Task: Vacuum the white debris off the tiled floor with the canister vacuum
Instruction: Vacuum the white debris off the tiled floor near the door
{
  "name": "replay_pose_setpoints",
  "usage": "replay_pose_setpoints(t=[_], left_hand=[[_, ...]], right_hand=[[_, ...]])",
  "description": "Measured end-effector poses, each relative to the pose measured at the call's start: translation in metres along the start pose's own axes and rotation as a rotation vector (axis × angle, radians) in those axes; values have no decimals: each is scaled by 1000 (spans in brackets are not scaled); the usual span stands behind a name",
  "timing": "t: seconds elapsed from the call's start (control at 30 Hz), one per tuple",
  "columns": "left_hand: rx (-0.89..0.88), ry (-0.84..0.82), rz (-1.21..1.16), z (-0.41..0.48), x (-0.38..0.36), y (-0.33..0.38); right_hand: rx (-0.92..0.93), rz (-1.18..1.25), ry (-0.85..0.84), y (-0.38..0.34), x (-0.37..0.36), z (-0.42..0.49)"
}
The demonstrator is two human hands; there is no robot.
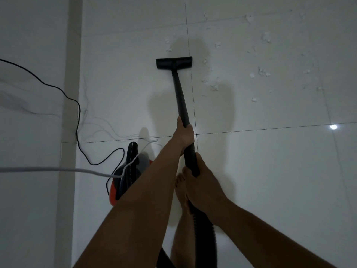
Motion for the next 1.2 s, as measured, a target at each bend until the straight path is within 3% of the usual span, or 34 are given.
replay_pose_setpoints(t=[0.7,1.2], left_hand=[[0,-13,63,33,-3,14],[-40,-29,42,76,8,63]], right_hand=[[3,-108,-60,-9,4,36],[6,-164,-56,-52,4,86]])
Point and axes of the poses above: each hand's wrist, its own z-axis towards the middle knuckle, its own x-axis out of the back of the hand, y = z × x, the point moved 3 cm from there along z, towards the middle knuckle, and after that the axes turned 4 degrees about y, right-handed, at the moved point
